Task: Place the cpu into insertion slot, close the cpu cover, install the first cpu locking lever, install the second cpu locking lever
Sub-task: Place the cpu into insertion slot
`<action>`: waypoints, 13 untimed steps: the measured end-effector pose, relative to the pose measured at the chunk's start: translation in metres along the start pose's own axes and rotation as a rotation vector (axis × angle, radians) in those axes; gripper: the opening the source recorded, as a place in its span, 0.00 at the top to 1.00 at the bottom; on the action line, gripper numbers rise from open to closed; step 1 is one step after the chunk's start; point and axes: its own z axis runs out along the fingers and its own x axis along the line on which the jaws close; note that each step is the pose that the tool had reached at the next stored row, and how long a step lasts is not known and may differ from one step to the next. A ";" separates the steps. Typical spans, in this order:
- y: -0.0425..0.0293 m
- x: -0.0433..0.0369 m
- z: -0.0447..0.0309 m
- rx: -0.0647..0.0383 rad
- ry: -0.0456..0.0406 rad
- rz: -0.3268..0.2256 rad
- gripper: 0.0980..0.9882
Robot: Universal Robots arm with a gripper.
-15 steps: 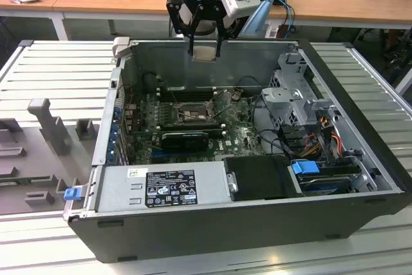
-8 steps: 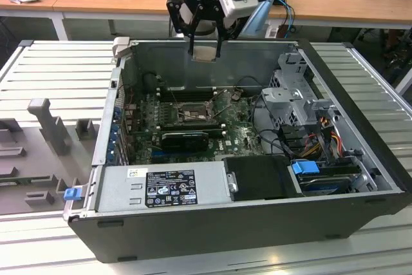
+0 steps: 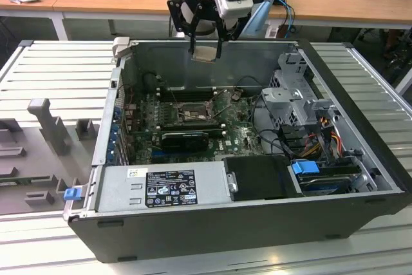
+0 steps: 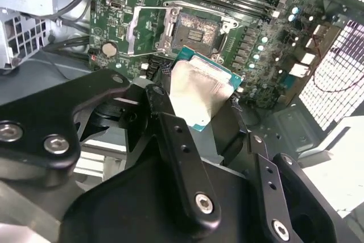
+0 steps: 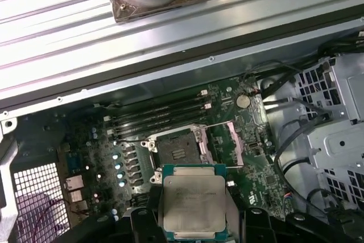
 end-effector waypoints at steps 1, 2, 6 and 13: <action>0.0000 0.0000 0.0000 0.000 -0.0012 0.013 0.52; 0.0000 0.0000 0.0000 -0.001 -0.0024 0.027 0.52; 0.0000 0.0000 0.0000 -0.001 -0.0059 0.066 0.52; 0.0000 0.0000 0.0001 -0.003 -0.0141 0.157 0.52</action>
